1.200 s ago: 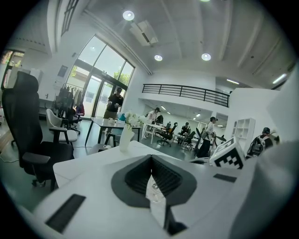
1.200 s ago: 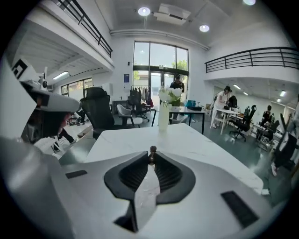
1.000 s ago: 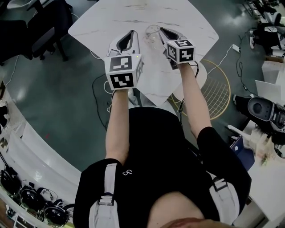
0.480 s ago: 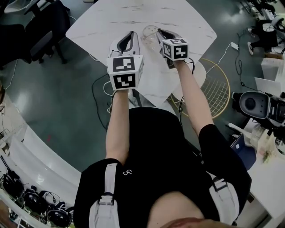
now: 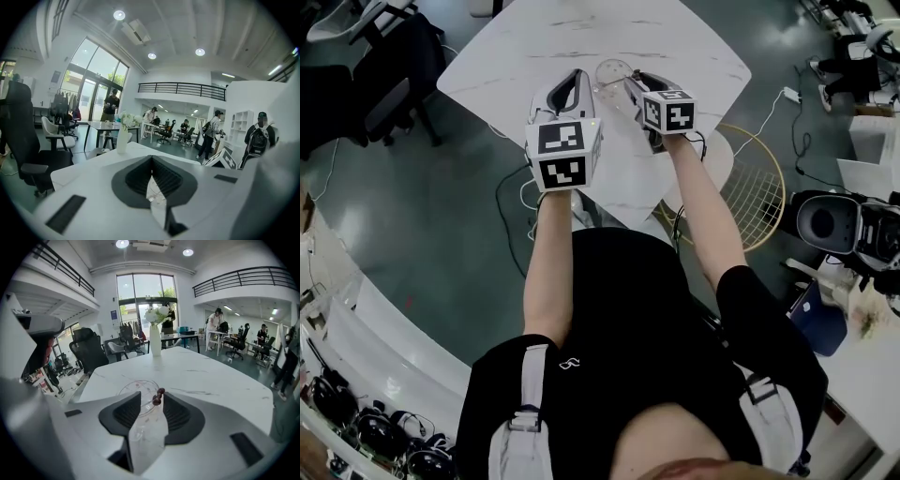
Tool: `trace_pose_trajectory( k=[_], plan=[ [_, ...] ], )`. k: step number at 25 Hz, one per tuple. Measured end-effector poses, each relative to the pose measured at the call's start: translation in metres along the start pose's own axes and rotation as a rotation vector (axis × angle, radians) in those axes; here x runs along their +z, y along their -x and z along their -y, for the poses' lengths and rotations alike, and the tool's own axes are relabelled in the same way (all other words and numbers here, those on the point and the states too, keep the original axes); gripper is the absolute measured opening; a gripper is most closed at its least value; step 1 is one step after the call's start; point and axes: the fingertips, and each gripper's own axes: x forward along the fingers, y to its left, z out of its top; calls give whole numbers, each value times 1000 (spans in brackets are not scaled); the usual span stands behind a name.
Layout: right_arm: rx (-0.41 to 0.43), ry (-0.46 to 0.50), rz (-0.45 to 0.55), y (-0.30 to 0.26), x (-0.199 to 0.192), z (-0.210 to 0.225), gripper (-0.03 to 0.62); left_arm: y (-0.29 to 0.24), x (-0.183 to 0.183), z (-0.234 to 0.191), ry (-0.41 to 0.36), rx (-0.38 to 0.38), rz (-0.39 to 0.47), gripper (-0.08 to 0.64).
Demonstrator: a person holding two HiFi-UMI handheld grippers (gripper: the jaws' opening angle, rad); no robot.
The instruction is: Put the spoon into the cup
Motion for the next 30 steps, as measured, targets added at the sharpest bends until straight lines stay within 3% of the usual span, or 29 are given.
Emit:
trace_pose_trajectory(
  k=[4, 8, 13, 16, 21, 30],
  plan=[
    [-45, -38, 101, 20, 28, 8, 160, -5, 3, 4, -7, -15, 5, 12],
    [-77, -51, 271, 58, 77, 10, 152, -10, 9, 9, -15, -30, 16, 12],
    [-78, -81, 532, 118, 139, 4, 69, -16, 21, 18, -22, -53, 43, 12],
    [-78, -71, 629, 147, 159, -4, 18, -16, 31, 23, -26, -62, 72, 12],
    [-53, 84, 644, 165, 163, -25, 5, -14, 46, 32, -110, -55, 118, 12],
    [-123, 138, 670, 185, 166, -28, 6, -6, 65, 46, -164, -86, 200, 12]
  ],
)
